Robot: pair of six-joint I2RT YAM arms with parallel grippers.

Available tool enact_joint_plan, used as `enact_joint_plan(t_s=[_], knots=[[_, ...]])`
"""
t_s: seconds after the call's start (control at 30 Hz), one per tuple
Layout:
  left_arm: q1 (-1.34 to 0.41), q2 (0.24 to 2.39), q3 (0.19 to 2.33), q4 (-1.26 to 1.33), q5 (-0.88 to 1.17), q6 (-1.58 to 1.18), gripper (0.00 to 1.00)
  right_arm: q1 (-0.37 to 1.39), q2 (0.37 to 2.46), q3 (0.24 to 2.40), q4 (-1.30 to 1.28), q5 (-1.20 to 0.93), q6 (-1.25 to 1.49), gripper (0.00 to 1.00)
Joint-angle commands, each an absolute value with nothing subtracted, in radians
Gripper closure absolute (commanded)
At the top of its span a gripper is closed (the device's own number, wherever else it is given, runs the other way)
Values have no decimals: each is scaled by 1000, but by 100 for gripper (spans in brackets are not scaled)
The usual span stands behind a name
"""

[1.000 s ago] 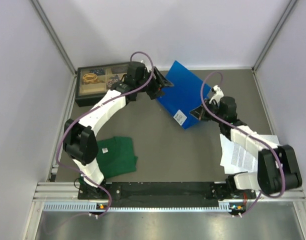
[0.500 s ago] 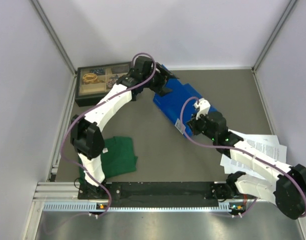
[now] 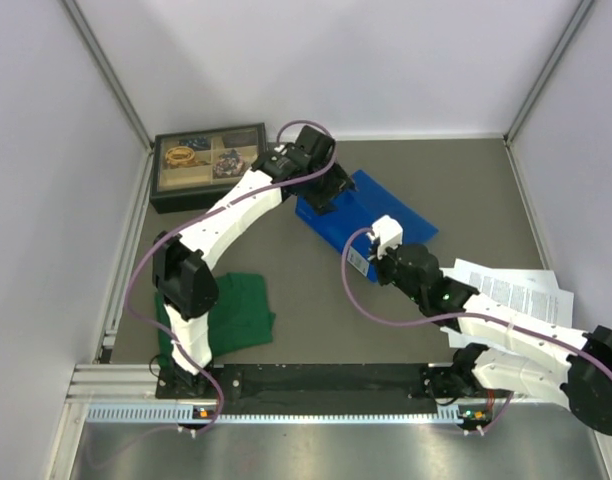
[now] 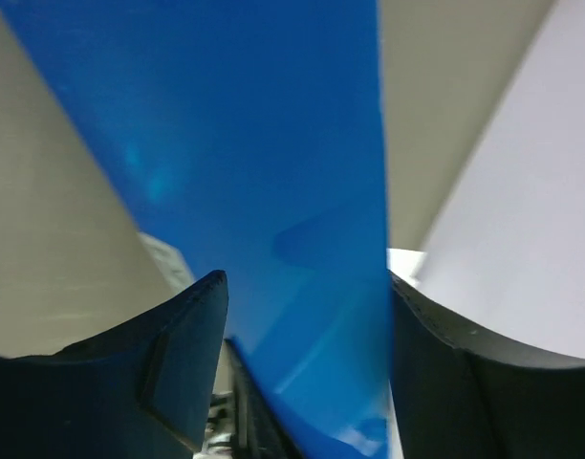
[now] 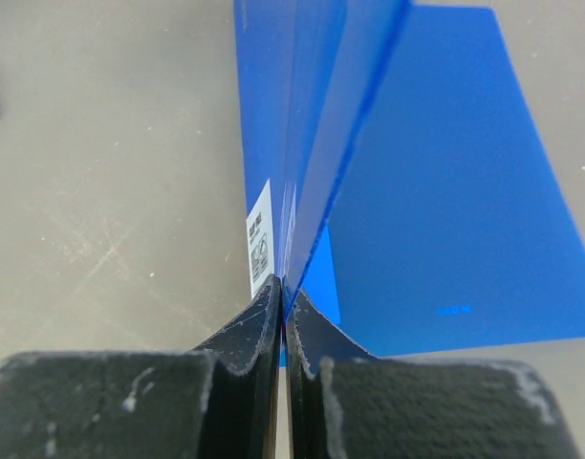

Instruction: Put the files into the folder

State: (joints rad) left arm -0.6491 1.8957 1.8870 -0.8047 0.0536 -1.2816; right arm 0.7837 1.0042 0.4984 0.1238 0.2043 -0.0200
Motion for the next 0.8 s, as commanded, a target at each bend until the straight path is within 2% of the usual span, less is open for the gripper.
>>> enact_joint_plan(t_s=[0.0,0.07,0.1,0.13,0.2,0.23,0.33,0.5,0.6,0.77], knots=[[-669,1853,1873,-907,-83,-1157,42,840,1000,508,175,325,-72,100],[-669,1827,1838,-881,-92,-1095,51,853,1005,528,150,353,-61,100],[-669,1795,1782,-864,-91,-1077,58,874,1005,538,134,377,-33,96],[-669,1773,1748,-833,-80,-1040,62,885,1000,563,83,396,-12,80],[-667,1706,1665,-746,-61,-1013,69,900,968,572,40,374,55,60],[-667,1681,1578,-709,-52,-985,75,902,957,580,-44,365,96,43],[-666,1577,1395,-585,-11,-960,83,903,919,652,-207,354,245,27],[-664,1418,1191,-428,-5,-956,90,900,841,693,-449,238,376,17],[-664,1382,1141,-437,-18,-948,91,884,798,715,-524,212,411,16],[-664,1362,1074,-413,-5,-945,95,719,810,729,-479,29,411,12]])
